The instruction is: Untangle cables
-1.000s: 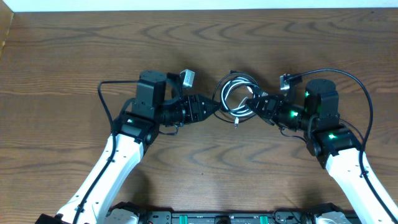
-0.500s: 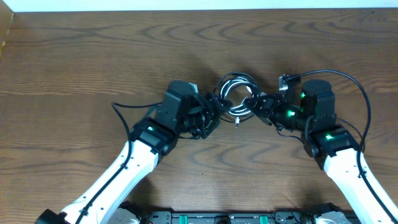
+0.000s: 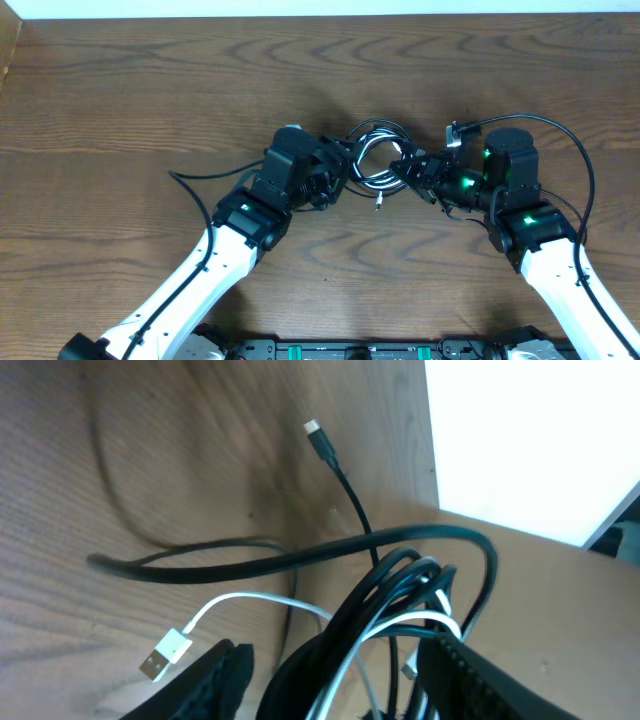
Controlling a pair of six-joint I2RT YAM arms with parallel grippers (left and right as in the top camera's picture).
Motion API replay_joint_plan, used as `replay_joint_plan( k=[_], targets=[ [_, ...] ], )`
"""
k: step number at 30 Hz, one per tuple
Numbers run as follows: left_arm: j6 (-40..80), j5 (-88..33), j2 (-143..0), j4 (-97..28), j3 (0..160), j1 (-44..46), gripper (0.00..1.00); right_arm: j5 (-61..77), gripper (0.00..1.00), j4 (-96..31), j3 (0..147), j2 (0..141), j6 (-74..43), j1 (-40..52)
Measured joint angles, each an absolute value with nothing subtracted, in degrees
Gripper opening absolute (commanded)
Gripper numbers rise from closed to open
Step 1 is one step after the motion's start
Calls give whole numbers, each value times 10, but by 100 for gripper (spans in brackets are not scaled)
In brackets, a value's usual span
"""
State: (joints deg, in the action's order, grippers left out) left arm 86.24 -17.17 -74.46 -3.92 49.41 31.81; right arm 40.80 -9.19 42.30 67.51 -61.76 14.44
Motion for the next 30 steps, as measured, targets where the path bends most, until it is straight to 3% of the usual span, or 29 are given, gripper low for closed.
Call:
replay_joint_plan(
  k=[3, 5, 8, 9, 13, 18, 30],
  targets=[
    [867, -168, -751, -39, 494, 337, 62, 412, 1, -92, 423, 675, -628, 144],
    [868, -168, -752, -39, 494, 345, 46, 412, 1, -91, 423, 675, -634, 144],
    [868, -168, -753, -40, 494, 352, 13, 413, 1, -90, 423, 675, -646, 144],
    [867, -166, -753, -40, 494, 352, 8, 413, 1, -89, 423, 675, -652, 144],
    [850, -150, -756, -40, 494, 351, 8, 411, 1, -88, 423, 675, -662, 144],
    [742, -131, -756, -34, 494, 354, 8, 411, 1, -101, 423, 676, -660, 145],
    [453, -191, -757, -166, 494, 331, 8, 313, 25, -275, 422, 676, -605, 148]
  ],
)
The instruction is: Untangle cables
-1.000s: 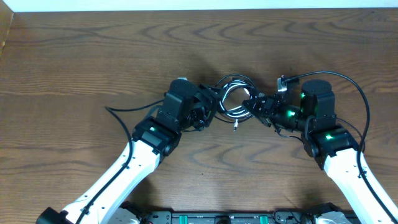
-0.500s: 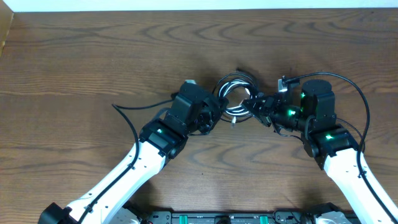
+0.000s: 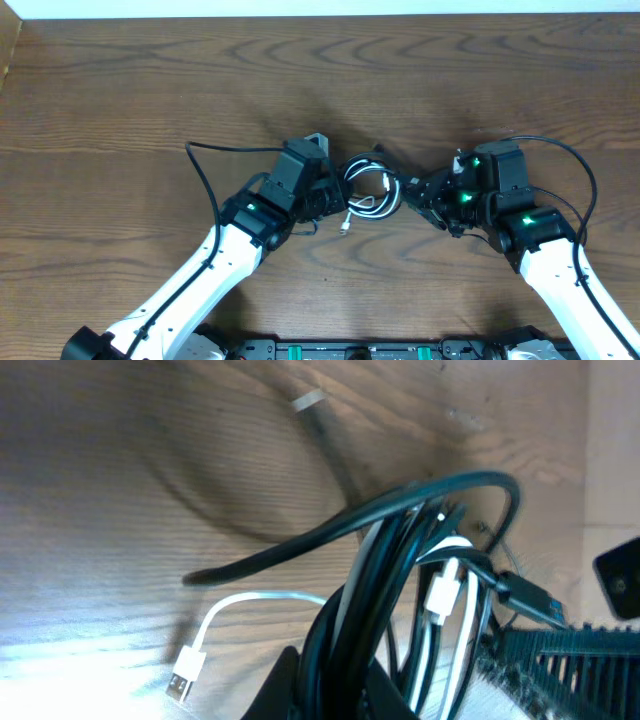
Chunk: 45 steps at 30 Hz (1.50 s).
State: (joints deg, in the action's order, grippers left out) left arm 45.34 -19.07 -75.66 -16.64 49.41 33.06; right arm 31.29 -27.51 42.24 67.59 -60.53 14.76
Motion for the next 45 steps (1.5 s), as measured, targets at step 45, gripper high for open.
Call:
replay_joint_plan(
  k=[45],
  targets=[
    [103, -514, -757, -216, 494, 242, 8, 264, 26, -155, 422, 717, -293, 229]
  ],
)
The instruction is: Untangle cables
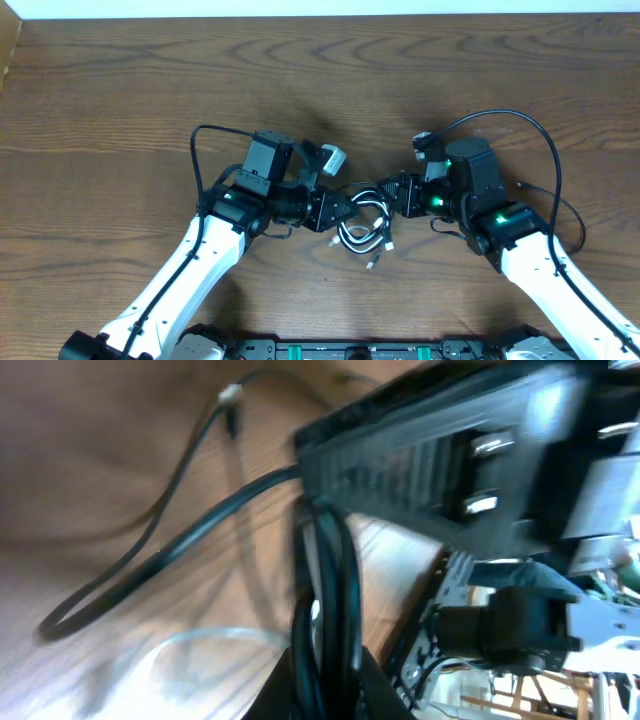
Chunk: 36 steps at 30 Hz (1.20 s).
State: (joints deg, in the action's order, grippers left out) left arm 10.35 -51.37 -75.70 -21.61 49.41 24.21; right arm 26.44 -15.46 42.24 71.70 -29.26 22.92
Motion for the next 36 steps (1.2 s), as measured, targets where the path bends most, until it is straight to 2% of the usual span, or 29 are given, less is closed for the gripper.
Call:
replay_joint_plan(
  k=[7, 12, 15, 20, 23, 28, 36],
  targets=[
    [102, -540, -757, -190, 494, 235, 8, 256, 25, -171, 422, 742, -293, 239],
    [107, -552, -757, -132, 494, 194, 8, 256, 21, -191, 422, 748, -292, 240],
    [152, -541, -757, -73, 494, 156, 8, 256, 17, -199, 422, 749, -291, 243],
    [263, -515, -758, 30, 494, 120, 8, 231, 15, -205, 422, 749, -305, 246],
    [305, -519, -758, 75, 494, 120, 8, 215, 18, -202, 422, 749, -316, 246],
    [312, -552, -758, 54, 494, 122, 8, 208, 27, -165, 422, 750, -329, 243],
    [271, -628, -758, 45, 494, 122, 8, 214, 27, -120, 422, 750, -439, 206]
  ],
)
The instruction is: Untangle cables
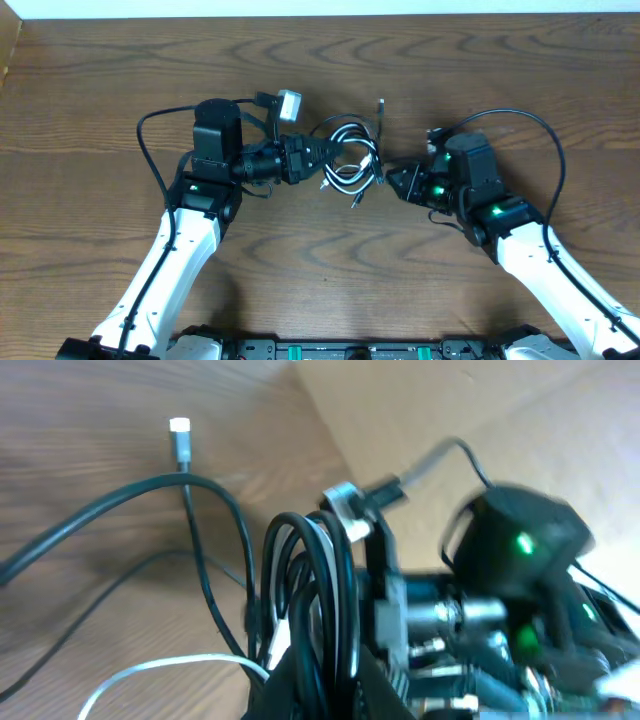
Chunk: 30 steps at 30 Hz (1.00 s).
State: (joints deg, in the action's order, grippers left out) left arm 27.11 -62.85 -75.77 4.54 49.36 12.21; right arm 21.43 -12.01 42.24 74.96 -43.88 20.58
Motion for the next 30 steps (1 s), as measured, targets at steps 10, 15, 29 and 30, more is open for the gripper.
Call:
replay_joint_plan(
  k=[10, 15, 29, 30],
  targets=[
    [143, -668, -758, 10, 494, 122, 8, 282, 30, -36, 422, 750, -546, 199],
    [109, -637, -759, -43, 494, 122, 8, 288, 47, -36, 422, 750, -569, 199],
    [51, -699, -764, -62, 494, 122, 8, 288, 61, 43, 422, 750, -442, 199],
    [46, -715, -764, -62, 494, 122, 8, 288, 62, 48, 422, 750, -424, 199]
  ],
)
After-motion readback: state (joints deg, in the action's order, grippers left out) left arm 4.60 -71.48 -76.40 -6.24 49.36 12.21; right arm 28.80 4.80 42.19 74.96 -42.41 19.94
